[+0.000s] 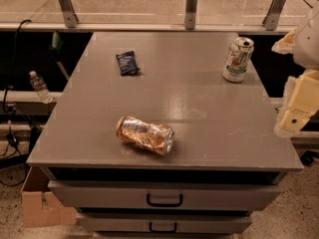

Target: Move 7up can near rxbar blueberry

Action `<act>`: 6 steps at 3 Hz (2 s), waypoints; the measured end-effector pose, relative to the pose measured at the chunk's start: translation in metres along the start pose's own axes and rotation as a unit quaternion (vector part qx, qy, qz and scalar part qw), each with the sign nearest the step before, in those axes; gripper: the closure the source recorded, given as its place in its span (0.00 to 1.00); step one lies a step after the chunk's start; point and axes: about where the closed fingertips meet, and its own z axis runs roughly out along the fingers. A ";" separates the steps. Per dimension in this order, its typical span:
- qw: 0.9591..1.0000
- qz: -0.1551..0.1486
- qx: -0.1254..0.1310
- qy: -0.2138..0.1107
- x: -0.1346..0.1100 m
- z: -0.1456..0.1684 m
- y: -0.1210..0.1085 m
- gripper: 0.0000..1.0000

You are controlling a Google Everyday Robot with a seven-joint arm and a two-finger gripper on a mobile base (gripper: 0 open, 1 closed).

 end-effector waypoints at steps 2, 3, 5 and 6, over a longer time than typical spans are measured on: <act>1.000 0.002 0.013 -0.010 0.013 0.000 -0.025 0.00; 0.998 0.017 0.042 -0.048 0.041 0.007 -0.078 0.00; 0.985 0.048 0.082 -0.143 0.064 0.055 -0.173 0.00; 0.980 0.075 0.072 -0.171 0.065 0.100 -0.198 0.00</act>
Offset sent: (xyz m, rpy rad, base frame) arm 0.0614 -0.0607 0.0069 0.0424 -0.0690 -0.0151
